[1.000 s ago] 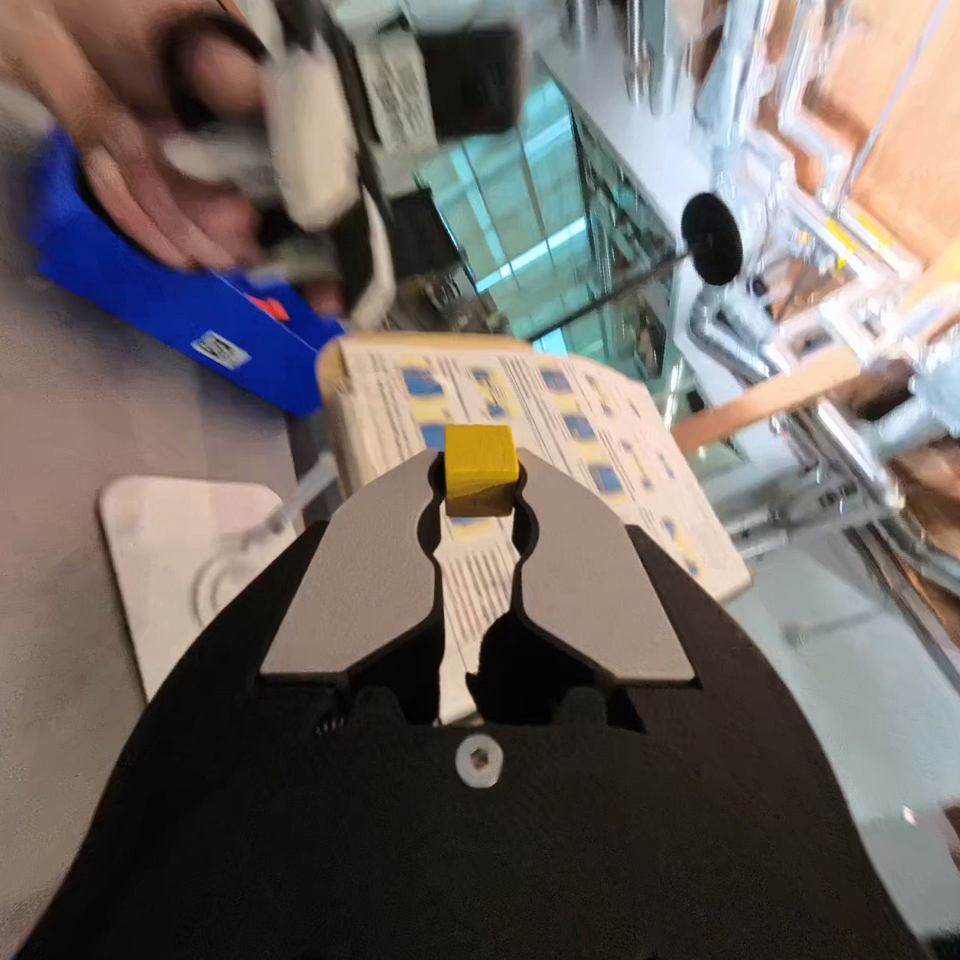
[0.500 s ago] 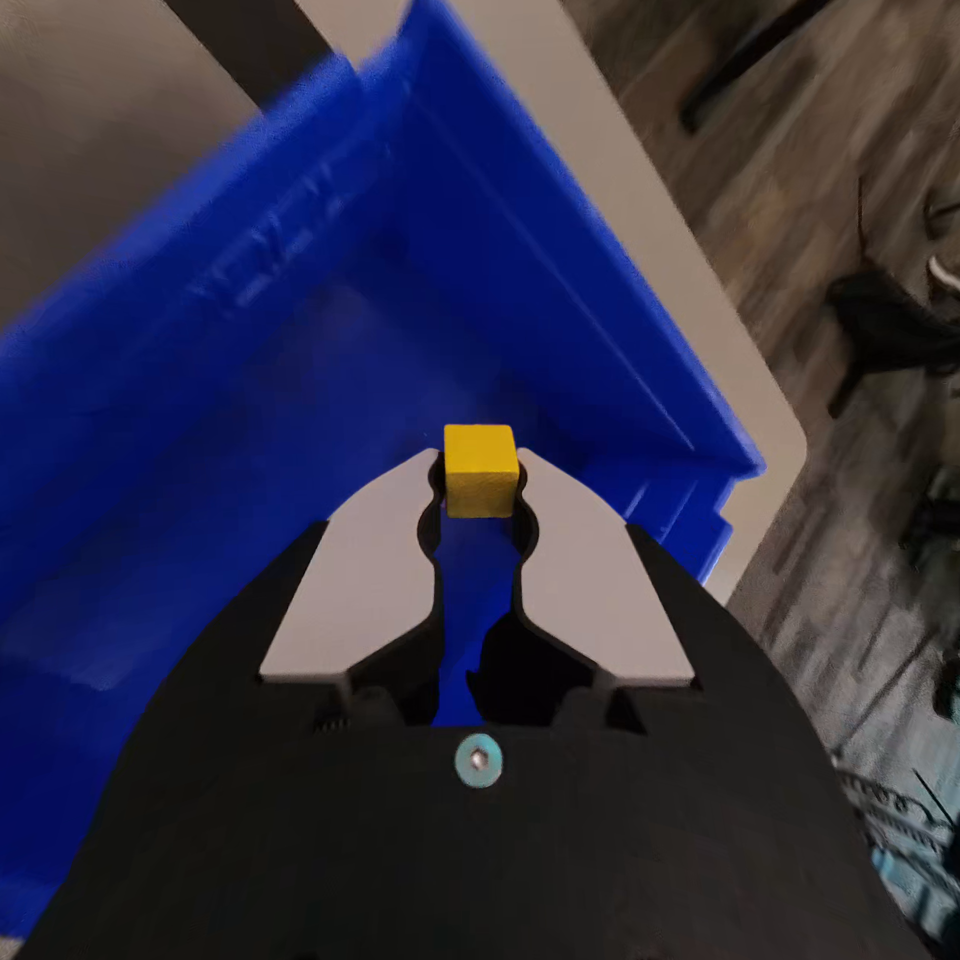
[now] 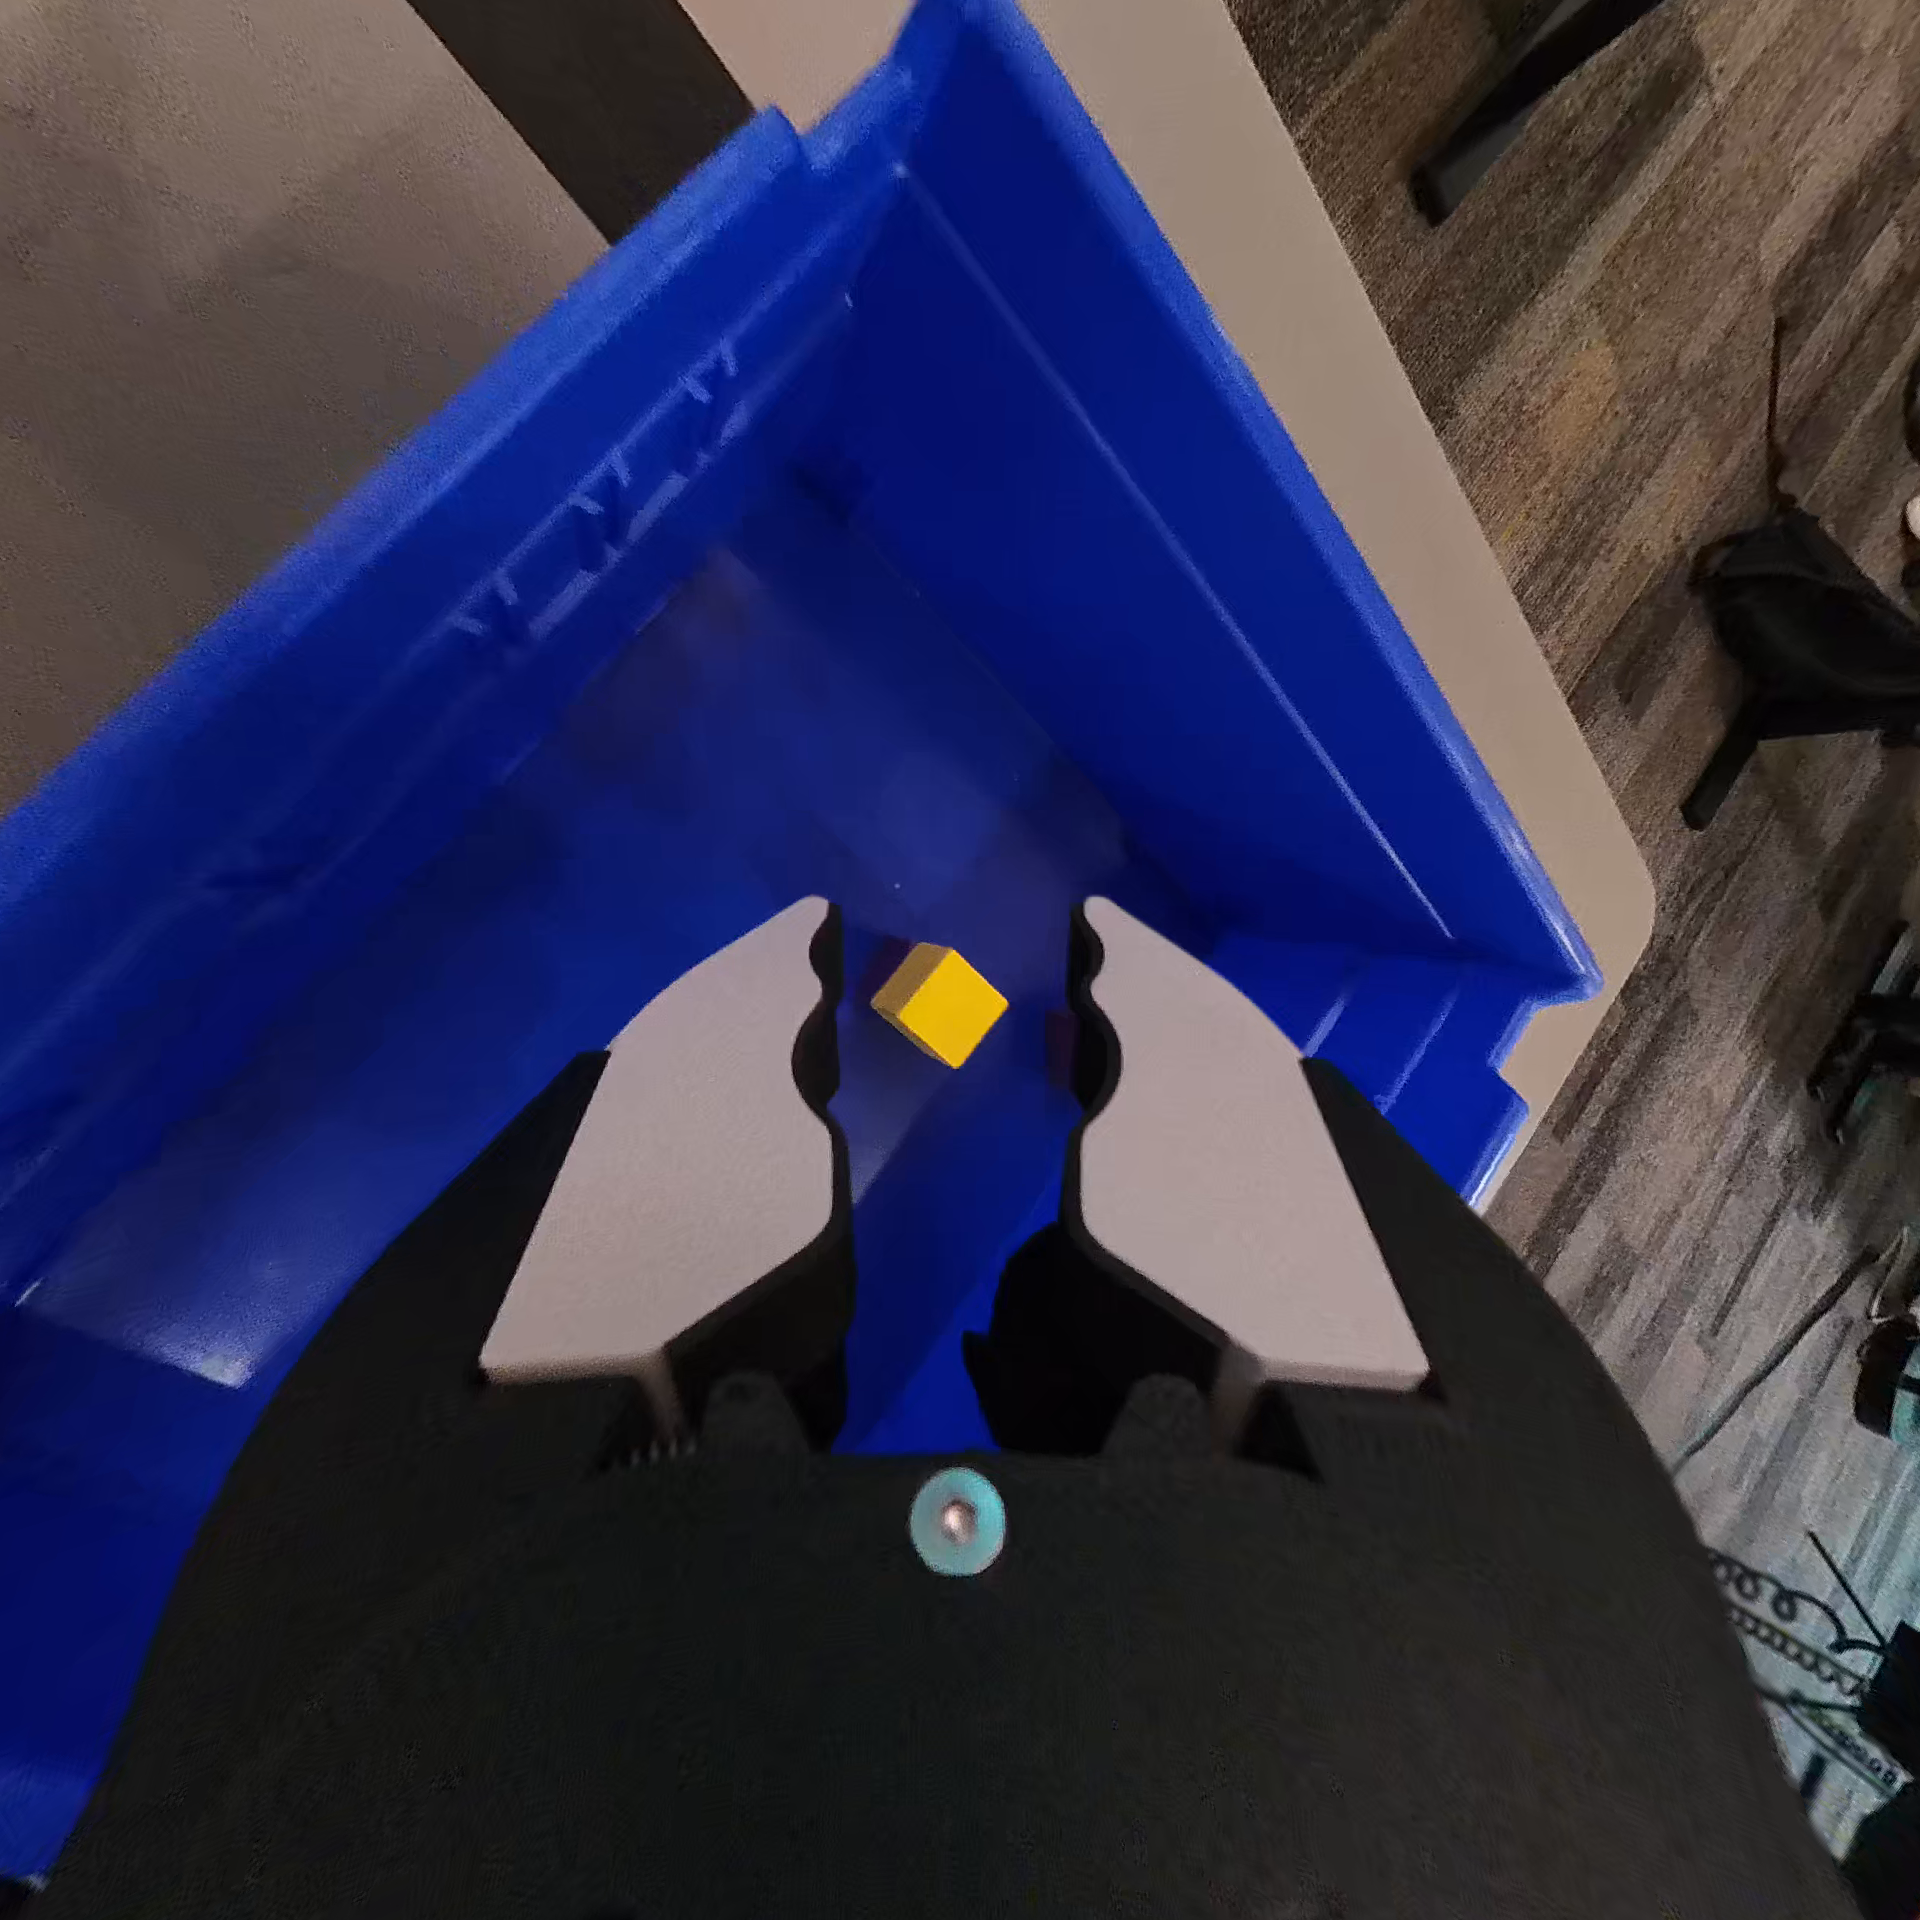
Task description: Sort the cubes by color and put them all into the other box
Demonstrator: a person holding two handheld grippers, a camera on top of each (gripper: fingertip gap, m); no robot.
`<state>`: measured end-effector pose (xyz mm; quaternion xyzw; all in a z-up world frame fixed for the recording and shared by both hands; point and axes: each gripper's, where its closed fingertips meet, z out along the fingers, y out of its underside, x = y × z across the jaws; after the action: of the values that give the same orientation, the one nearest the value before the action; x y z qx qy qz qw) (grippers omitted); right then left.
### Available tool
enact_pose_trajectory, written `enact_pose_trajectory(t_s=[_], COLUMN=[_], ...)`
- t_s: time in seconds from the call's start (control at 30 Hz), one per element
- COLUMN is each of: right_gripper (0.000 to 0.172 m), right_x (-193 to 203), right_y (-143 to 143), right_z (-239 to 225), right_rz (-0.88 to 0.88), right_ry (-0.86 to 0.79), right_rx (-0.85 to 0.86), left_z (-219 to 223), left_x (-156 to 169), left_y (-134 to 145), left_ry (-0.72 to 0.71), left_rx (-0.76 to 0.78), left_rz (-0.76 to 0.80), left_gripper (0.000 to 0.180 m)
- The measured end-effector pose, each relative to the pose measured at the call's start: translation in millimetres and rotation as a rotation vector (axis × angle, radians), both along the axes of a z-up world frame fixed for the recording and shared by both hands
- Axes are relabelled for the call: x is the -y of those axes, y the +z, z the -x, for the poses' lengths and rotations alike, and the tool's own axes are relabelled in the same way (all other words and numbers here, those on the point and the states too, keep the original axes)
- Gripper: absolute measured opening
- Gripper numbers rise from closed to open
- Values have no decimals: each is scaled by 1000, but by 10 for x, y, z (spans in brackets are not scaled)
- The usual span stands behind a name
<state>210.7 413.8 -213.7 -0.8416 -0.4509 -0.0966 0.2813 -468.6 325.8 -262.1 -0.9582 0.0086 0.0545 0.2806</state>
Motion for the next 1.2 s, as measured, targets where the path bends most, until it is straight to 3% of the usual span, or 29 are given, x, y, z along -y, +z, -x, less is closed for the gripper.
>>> enact_pose_trajectory(t_s=[0.1,0.3,0.4,0.47,0.63,0.7,0.87,0.97,1.03,1.2], right_gripper=[41,40,38,39,38,37,37,37,37,36], right_x=[-2,-3,-10,-11,9,23,40,47,47,43], right_y=[27,27,25,47,154,190,217,221,237,317], right_z=[54,106,124,140,205,235,281,300,308,344], right_rz=[-14,-20,-26,-34,-64,-71,-81,-83,-89,-121], right_ry=[14,29,32,35,52,63,77,83,83,88], right_rx=[3,15,24,23,9,7,10,15,13,2], left_z=[103,269,225,212,224,227,161,151,139,171], left_x=[-81,-177,-218,-210,-48,42,178,248,229,214], left_y=[-67,-166,-217,-229,-169,-100,-88,-208,-208,-127], left_ry=[37,54,20,2,-32,-23,-6,-21,-33,-53], left_rx=[-11,-50,-37,-35,-45,-4,86,60,73,46], left_rz=[8,57,65,74,102,105,146,222,206,174], left_gripper=[47,39,10,1,1,21,47,44,22,23])
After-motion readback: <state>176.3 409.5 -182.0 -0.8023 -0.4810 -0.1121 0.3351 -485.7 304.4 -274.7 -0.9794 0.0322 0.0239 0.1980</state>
